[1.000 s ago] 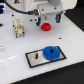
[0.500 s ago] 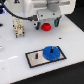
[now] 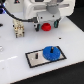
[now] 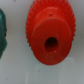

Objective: Insert the blue gear onto the right peg, followed by the red gear

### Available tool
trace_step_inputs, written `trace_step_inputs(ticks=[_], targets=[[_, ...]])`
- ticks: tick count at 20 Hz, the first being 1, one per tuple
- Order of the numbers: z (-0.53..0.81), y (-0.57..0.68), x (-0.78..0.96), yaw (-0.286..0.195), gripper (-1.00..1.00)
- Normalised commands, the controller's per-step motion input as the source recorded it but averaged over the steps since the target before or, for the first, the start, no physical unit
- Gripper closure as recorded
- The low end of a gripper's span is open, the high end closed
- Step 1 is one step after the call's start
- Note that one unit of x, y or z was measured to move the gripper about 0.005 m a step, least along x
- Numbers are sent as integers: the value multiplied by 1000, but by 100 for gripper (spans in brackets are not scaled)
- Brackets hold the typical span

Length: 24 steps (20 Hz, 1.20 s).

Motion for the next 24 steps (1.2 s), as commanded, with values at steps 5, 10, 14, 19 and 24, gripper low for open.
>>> trace_step_inputs(ticks=[5, 10, 14, 19, 24], targets=[[-78, 65, -195, 0, 100], [47, 30, 2, 0, 100], [439, 45, 115, 0, 100], [574, 31, 335, 0, 100], [586, -110, 595, 0, 100]])
